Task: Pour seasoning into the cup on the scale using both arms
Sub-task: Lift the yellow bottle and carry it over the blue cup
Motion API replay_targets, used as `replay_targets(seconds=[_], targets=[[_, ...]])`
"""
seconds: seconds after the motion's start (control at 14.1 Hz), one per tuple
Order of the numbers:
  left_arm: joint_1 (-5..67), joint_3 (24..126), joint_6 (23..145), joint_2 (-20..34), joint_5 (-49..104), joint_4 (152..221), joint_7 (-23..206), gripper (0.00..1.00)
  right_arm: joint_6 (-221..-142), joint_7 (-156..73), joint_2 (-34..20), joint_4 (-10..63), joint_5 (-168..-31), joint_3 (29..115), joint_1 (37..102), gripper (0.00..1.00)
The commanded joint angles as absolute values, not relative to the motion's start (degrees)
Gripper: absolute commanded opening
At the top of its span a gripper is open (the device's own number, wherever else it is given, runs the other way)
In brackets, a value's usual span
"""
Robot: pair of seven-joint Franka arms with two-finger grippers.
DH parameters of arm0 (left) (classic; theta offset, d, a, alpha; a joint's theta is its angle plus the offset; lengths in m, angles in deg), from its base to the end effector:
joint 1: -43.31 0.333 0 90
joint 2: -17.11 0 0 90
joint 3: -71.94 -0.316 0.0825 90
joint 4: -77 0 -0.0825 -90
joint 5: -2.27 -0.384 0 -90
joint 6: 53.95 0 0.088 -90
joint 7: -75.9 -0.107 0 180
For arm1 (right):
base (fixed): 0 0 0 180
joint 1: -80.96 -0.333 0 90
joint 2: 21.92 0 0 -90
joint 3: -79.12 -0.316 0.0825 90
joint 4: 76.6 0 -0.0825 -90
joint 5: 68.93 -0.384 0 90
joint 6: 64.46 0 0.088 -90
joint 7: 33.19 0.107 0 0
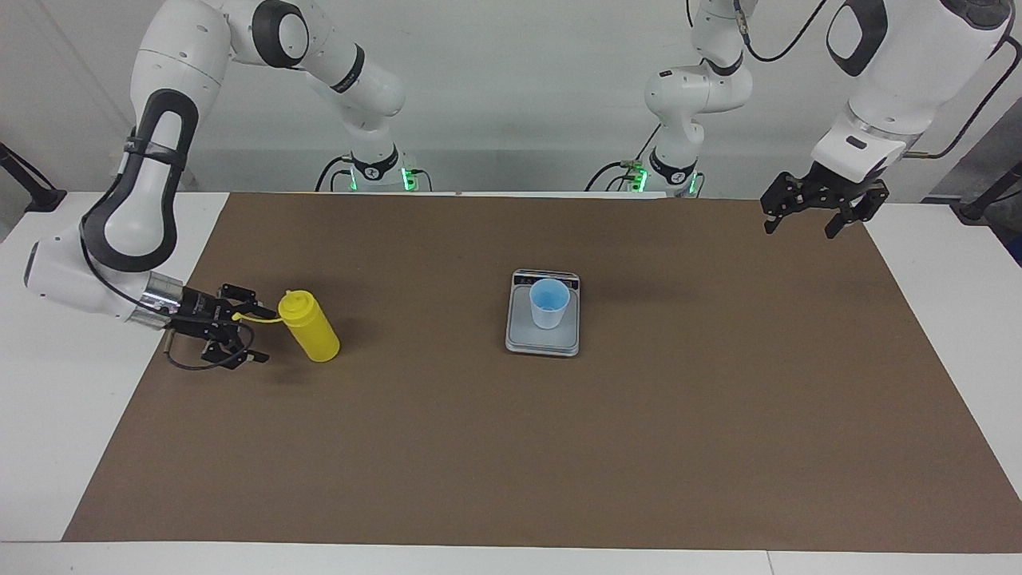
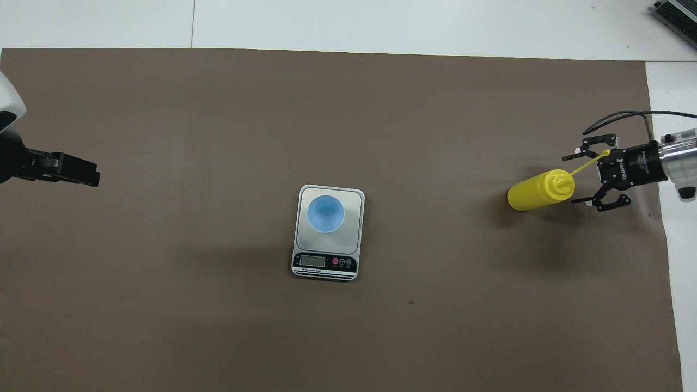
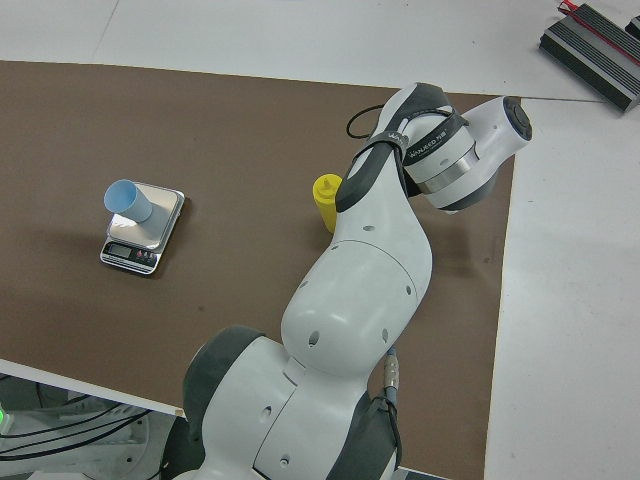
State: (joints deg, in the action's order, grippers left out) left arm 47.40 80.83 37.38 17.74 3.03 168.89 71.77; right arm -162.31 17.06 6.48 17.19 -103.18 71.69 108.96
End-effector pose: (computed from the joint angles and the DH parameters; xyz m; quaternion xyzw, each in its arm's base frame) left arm 0.5508 -0.0481 0.6170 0.9970 -0.0777 0.0005 0.0058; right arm 0.6121 -0.1829 0.3225 -0.6951 0.6184 0.2724 0.2454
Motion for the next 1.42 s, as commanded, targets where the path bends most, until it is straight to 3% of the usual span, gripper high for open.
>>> replay_targets(seconds=[0.0,0.92,0.99,1.06,1.13,1.35], targets=[[47.8,81.3,37.4,17.5,2.2,168.7,70.9,1.00,-162.9,16.8,3.4,21.7,-106.9,71.1,109.7,1.00],[47.9,81.3,37.7,17.9,2.3,169.4,70.9,1.00,-168.7,9.5,-0.4,32.7,-118.6,71.0,108.0,1.00],[47.9,81.3,37.7,17.9,2.3,169.4,70.9,1.00,-168.4,8.6,-0.5,32.6,-118.1,71.1,106.6,0.76],[47.9,81.3,37.7,17.9,2.3,169.4,70.8,1.00,-168.5,8.8,-0.6,32.5,-118.1,71.1,105.5,0.23],[47.9,81.3,37.7,17.9,2.3,169.4,70.8,1.00,-168.7,10.2,-0.8,32.6,-118.2,71.1,104.6,0.02],[47.9,81.3,37.7,17.9,2.3,169.4,70.8,1.00,-172.3,17.1,-3.5,32.1,-118.1,71.1,101.0,0.00]])
